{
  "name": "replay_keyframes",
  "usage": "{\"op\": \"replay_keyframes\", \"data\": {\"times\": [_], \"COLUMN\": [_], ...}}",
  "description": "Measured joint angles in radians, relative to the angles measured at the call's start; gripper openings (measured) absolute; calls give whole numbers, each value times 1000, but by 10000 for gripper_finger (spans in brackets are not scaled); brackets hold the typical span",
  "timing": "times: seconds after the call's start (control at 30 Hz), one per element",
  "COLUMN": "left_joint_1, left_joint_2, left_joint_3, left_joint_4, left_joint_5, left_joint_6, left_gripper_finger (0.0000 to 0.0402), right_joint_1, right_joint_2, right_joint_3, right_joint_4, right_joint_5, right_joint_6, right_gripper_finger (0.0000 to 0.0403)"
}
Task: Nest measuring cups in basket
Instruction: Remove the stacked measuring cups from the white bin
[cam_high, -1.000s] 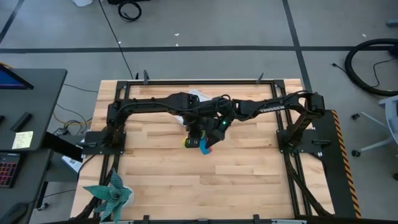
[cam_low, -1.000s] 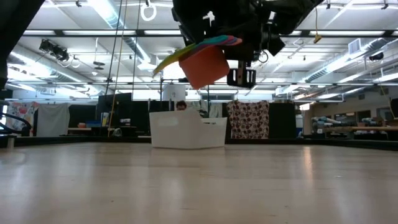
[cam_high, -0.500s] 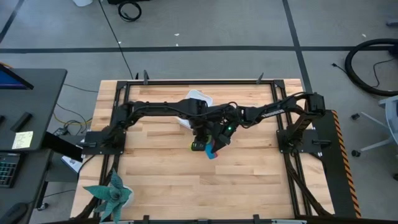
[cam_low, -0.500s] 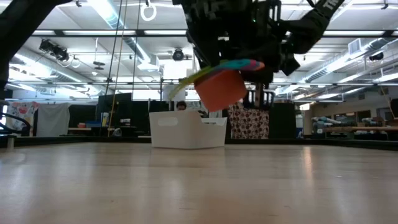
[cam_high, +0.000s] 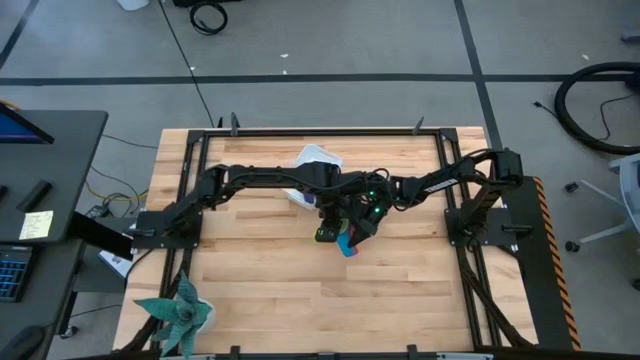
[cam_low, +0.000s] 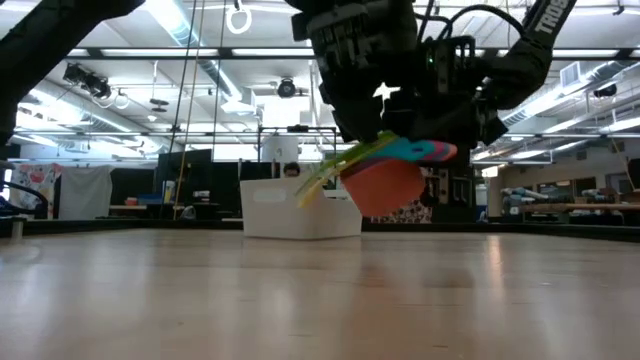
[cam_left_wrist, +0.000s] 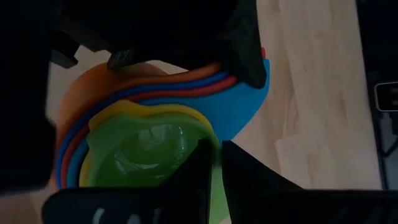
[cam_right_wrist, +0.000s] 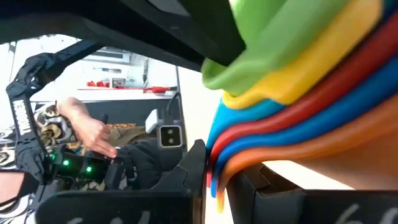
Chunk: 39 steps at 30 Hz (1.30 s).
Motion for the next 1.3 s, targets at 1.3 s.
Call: {"op": "replay_keyframes", "data": {"times": [1.3], "left_joint_1": [114], "left_joint_2": [23], "left_joint_3": [2], "left_joint_4": [30], "left_joint_5": [96], "left_joint_6": [73], "left_gripper_finger": [28], "right_joint_1": [-76], "right_joint_2": [2], "right_joint_3": [-65], "right_joint_4": [52], "right_joint_5": [-36], "right_joint_6": [-37], "right_gripper_finger": [142]}}
